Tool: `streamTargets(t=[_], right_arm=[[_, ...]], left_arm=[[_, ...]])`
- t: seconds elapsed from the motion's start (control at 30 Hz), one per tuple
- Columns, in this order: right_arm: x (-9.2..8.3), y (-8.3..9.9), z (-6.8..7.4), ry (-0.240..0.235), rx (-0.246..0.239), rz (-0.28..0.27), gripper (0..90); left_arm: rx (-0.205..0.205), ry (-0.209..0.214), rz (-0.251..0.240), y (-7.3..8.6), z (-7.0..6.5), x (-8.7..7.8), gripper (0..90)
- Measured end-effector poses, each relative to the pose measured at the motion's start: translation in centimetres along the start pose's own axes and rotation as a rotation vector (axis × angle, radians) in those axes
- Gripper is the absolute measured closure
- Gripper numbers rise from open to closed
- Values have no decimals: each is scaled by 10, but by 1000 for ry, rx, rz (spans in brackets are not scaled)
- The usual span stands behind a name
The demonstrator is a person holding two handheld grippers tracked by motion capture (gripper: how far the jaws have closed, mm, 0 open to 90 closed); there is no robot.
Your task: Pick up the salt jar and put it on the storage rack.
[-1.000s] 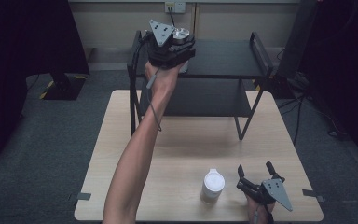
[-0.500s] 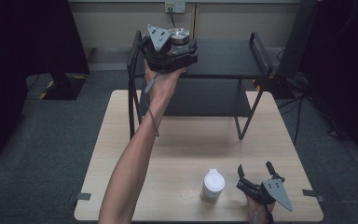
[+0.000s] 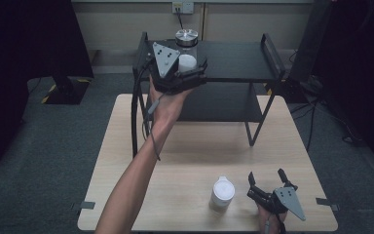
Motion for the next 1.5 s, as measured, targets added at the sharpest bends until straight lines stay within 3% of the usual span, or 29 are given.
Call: streamTargets(t=[0.37,0.53,0.63,1.03,1.2,1.3,1.5], right_arm=[[0,0,1,4,0,1,0],[0,0,1,4,0,1,0],[0,0,0,2,0,0,0],[0,0,0,1,-1,2,0],[0,0,0,1,-1,1,0],[0,0,0,1,-1,2,0],[0,0,0,0,-1,1,0]], left_arm=[[-35,-28,-9,21,7,-31,0],[-4,-34,4,37,3,-47,0],[-19,-21,12,46,1,-59,0],[-6,-49,-1,85,-6,-103,1],[25,-71,15,111,-21,-116,2],[-9,-89,20,128,-26,-124,4],[-21,-141,46,156,-27,-139,15]])
Point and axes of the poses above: each handheld gripper's, and its own axes: x roughly forward along the jaws, y roughly out of its underside, z roughly to its left, the point moved 3 cm from there along x, roughly forward along the jaws, and after that the axes turned 2 degrees about y, right-handed, at the moved point
